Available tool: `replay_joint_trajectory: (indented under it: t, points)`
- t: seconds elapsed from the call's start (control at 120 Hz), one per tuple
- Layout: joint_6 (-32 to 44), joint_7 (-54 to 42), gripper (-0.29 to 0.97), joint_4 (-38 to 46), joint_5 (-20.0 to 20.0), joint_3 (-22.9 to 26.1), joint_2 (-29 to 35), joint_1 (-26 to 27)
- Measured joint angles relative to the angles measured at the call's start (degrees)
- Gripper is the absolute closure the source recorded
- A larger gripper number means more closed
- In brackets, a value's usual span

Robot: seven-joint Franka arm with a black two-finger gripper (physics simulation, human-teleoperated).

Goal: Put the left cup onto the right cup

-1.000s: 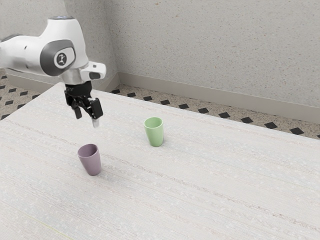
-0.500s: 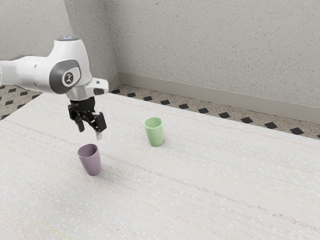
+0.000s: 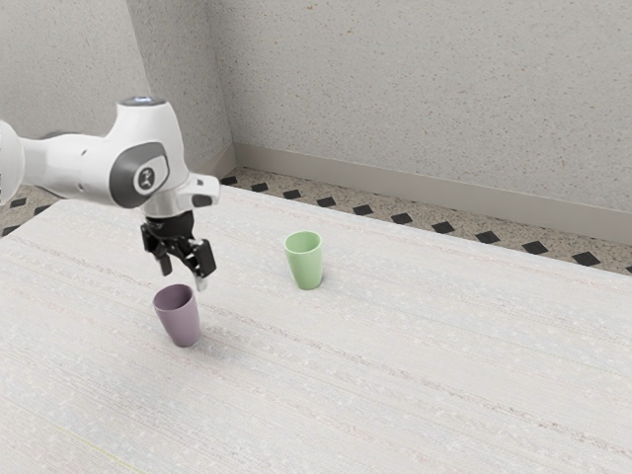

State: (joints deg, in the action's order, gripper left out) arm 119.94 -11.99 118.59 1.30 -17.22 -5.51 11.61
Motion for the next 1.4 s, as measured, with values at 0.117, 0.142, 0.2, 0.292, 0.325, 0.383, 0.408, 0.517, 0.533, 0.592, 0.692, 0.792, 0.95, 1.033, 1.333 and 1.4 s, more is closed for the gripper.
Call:
replay_joint_trajectory:
  t: [0.117,0.142,0.2,0.292,0.325,0.383,0.408,0.517,0.533,0.592,0.692,0.792,0.95,1.033,1.333,1.4]
  points:
    - [0.8,0.1,0.01,0.0,0.4,0.0,-1.2,-0.4]
    - [0.9,0.1,0.02,0.0,0.5,0.0,-1.3,-0.4]
    - [1.2,0.1,0.07,0.0,0.6,0.0,-1.5,-0.5]
    - [1.6,0.1,0.18,0.0,0.7,0.0,-2.0,-0.5]
    - [1.8,0.2,0.21,0.0,0.7,0.0,-2.2,-0.5]
    - [1.9,0.2,0.26,0.0,0.7,0.0,-2.5,-0.5]
    - [2.0,0.2,0.27,0.0,0.7,0.0,-2.6,-0.5]
    - [2.2,0.2,0.31,0.0,0.7,0.0,-3.0,-0.7]
    - [2.2,0.2,0.31,0.0,0.7,0.0,-3.1,-0.7]
    - [2.3,0.2,0.32,0.0,0.8,0.0,-3.3,-0.7]
    - [2.5,0.2,0.33,0.0,1.0,0.0,-3.9,-1.2]
    - [2.7,0.2,0.33,0.0,1.1,0.0,-4.4,-1.5]
    - [3.1,0.3,0.33,0.0,1.1,0.0,-5.1,-1.5]
    - [3.3,0.3,0.33,0.0,1.2,0.1,-5.5,-1.5]
    - [4.1,0.3,0.35,0.0,1.8,0.1,-6.9,-1.5]
    - [4.3,0.3,0.38,0.0,1.9,0.1,-7.0,-1.5]
